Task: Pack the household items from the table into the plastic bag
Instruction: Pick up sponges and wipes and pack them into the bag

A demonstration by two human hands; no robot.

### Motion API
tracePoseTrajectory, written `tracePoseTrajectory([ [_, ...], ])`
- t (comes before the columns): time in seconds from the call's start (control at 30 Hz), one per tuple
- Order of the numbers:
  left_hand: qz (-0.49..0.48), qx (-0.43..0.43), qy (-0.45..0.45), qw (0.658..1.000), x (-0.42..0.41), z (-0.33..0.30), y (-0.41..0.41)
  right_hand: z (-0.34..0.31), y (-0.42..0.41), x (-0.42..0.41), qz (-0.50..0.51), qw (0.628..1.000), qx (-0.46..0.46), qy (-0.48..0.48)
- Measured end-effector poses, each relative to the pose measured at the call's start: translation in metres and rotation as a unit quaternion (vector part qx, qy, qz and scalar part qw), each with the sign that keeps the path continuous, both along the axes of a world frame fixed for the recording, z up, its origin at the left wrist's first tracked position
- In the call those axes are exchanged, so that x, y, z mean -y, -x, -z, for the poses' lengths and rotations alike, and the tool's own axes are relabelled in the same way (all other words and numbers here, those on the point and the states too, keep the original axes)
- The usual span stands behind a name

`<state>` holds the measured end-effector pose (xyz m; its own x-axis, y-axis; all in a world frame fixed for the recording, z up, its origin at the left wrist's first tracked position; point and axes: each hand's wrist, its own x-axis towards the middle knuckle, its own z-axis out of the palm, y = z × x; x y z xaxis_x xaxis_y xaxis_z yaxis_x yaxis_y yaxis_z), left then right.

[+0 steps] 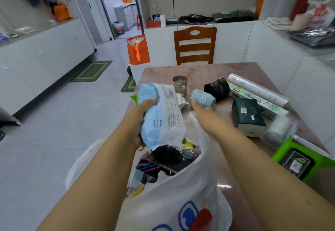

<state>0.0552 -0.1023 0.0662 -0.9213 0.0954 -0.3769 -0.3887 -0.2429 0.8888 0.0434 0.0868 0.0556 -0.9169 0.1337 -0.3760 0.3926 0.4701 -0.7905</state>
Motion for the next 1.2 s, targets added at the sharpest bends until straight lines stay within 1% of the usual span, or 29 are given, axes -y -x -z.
tracePoseTrajectory([
  [0.03, 0.012, 0.028, 0.029, 0.999, 0.003, 0.001, -0.003, 0.005, -0.006, 0.002, -0.016, 0.999, 0.026, 0.025],
  [0.07, 0.023, 0.058, 0.063, 0.996, 0.007, 0.004, -0.006, 0.009, -0.010, 0.001, -0.015, 0.996, 0.039, 0.076],
  [0.13, 0.057, 0.118, 0.105, 0.986, 0.009, 0.011, -0.012, 0.005, -0.017, -0.011, 0.037, 0.977, 0.018, 0.212],
  [0.17, 0.073, 0.141, 0.113, 0.981, 0.007, 0.013, -0.017, 0.001, -0.019, -0.022, 0.074, 0.961, -0.010, 0.266],
  [0.23, 0.078, 0.158, 0.134, 0.975, -0.003, 0.019, -0.023, -0.012, -0.027, -0.040, 0.124, 0.923, -0.076, 0.356],
  [0.3, 0.057, 0.122, 0.187, 0.973, -0.021, 0.029, -0.029, -0.026, -0.035, -0.045, 0.115, 0.889, -0.120, 0.426],
  [0.37, 0.072, 0.050, 0.291, 0.953, -0.038, 0.037, -0.035, -0.036, -0.047, -0.040, 0.096, 0.882, -0.135, 0.442],
  [0.43, 0.108, 0.021, 0.371, 0.922, -0.045, 0.047, -0.038, -0.037, -0.057, -0.037, 0.090, 0.875, -0.141, 0.454],
  [0.5, 0.138, 0.016, 0.418, 0.898, -0.046, 0.055, -0.040, -0.035, -0.065, -0.036, 0.092, 0.863, -0.150, 0.473],
  [0.57, 0.116, -0.002, 0.458, 0.881, -0.046, 0.060, -0.040, -0.034, -0.070, -0.039, 0.097, 0.853, -0.155, 0.490],
  [0.63, 0.111, -0.028, 0.519, 0.847, -0.044, 0.056, -0.039, -0.034, -0.070, -0.041, 0.104, 0.845, -0.162, 0.499],
  [0.67, 0.118, -0.032, 0.528, 0.841, -0.040, 0.051, -0.039, -0.035, -0.070, -0.042, 0.108, 0.843, -0.164, 0.501],
  [0.73, 0.156, 0.004, 0.481, 0.863, -0.027, 0.043, -0.036, -0.035, -0.069, -0.043, 0.115, 0.842, -0.162, 0.502],
  [0.77, 0.189, 0.032, 0.472, 0.861, -0.021, 0.038, -0.038, -0.035, -0.068, -0.043, 0.117, 0.843, -0.157, 0.501],
  [0.8, 0.235, 0.043, 0.508, 0.828, -0.017, 0.032, -0.042, -0.034, -0.069, -0.041, 0.117, 0.845, -0.150, 0.500],
  [0.83, 0.266, 0.039, 0.566, 0.780, -0.013, 0.028, -0.045, -0.034, -0.069, -0.039, 0.117, 0.847, -0.148, 0.498],
  [0.87, 0.276, 0.024, 0.622, 0.732, -0.011, 0.026, -0.047, -0.034, -0.070, -0.037, 0.114, 0.848, -0.150, 0.495],
  [0.9, 0.266, -0.003, 0.665, 0.698, -0.010, 0.020, -0.050, -0.035, -0.069, -0.035, 0.111, 0.850, -0.158, 0.490],
  [0.93, 0.241, -0.037, 0.691, 0.680, -0.008, 0.012, -0.052, -0.036, -0.070, -0.034, 0.108, 0.849, -0.170, 0.488],
  [1.0, 0.167, -0.120, 0.726, 0.656, -0.003, -0.006, -0.052, -0.039, -0.070, -0.033, 0.102, 0.839, -0.198, 0.496],
  [1.03, 0.137, -0.158, 0.743, 0.636, 0.002, -0.014, -0.051, -0.042, -0.071, -0.032, 0.098, 0.832, -0.212, 0.504],
  [1.07, 0.121, -0.188, 0.767, 0.602, 0.008, -0.018, -0.049, -0.044, -0.071, -0.031, 0.092, 0.823, -0.229, 0.511],
  [1.1, 0.129, -0.194, 0.797, 0.558, 0.016, -0.021, -0.045, -0.047, -0.072, -0.030, 0.085, 0.814, -0.248, 0.518],
  [1.13, 0.153, -0.169, 0.827, 0.514, 0.024, -0.021, -0.042, -0.050, -0.072, -0.030, 0.079, 0.808, -0.266, 0.521],
  [1.17, 0.180, -0.125, 0.851, 0.477, 0.031, -0.019, -0.039, -0.053, -0.072, -0.030, 0.076, 0.803, -0.282, 0.520],
  [1.2, 0.203, -0.077, 0.862, 0.458, 0.038, -0.016, -0.036, -0.055, -0.071, -0.030, 0.076, 0.799, -0.296, 0.519],
])
